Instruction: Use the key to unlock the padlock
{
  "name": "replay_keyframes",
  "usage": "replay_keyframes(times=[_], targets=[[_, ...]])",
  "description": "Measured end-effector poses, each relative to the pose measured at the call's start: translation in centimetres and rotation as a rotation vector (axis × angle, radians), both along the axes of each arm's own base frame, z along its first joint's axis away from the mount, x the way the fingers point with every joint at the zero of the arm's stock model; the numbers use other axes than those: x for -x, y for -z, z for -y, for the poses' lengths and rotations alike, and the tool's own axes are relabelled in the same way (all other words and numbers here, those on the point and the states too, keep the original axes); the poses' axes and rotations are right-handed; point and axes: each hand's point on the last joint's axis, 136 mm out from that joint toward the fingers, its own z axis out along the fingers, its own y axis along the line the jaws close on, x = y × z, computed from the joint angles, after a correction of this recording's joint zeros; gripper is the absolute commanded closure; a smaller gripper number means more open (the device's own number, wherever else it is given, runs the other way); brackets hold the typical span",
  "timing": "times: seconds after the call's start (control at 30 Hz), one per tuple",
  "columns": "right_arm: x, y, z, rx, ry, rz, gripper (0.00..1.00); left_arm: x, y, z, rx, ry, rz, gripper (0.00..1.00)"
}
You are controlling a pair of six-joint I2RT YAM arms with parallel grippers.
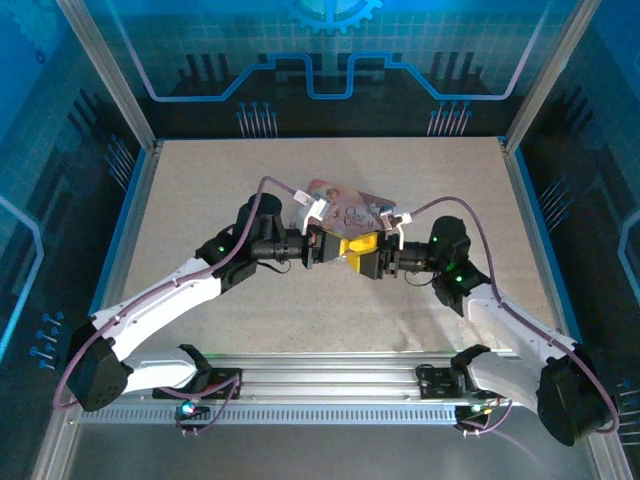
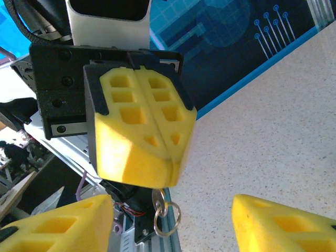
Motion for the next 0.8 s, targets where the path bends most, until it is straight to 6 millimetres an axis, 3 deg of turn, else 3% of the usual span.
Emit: replay_keyframes(times=[0.27, 0.57, 0.8], targets=[[0.2, 0.2, -1.1, 0.001, -0.033, -0.010, 0.48, -0.1, -0.3, 0.1, 0.012, 0.001, 0.010, 1.00], [0.3, -0.2, -1.3, -0.010, -0.039, 0.000, 0.61, -0.2, 0.1, -0.1, 0.009, -0.006, 0.002, 1.00], [0.4, -0.2, -1.3, -0.010, -0.042, 0.002, 0.65, -0.8, 0.4, -0.6, 0.014, -0.040, -0.022, 1.00]])
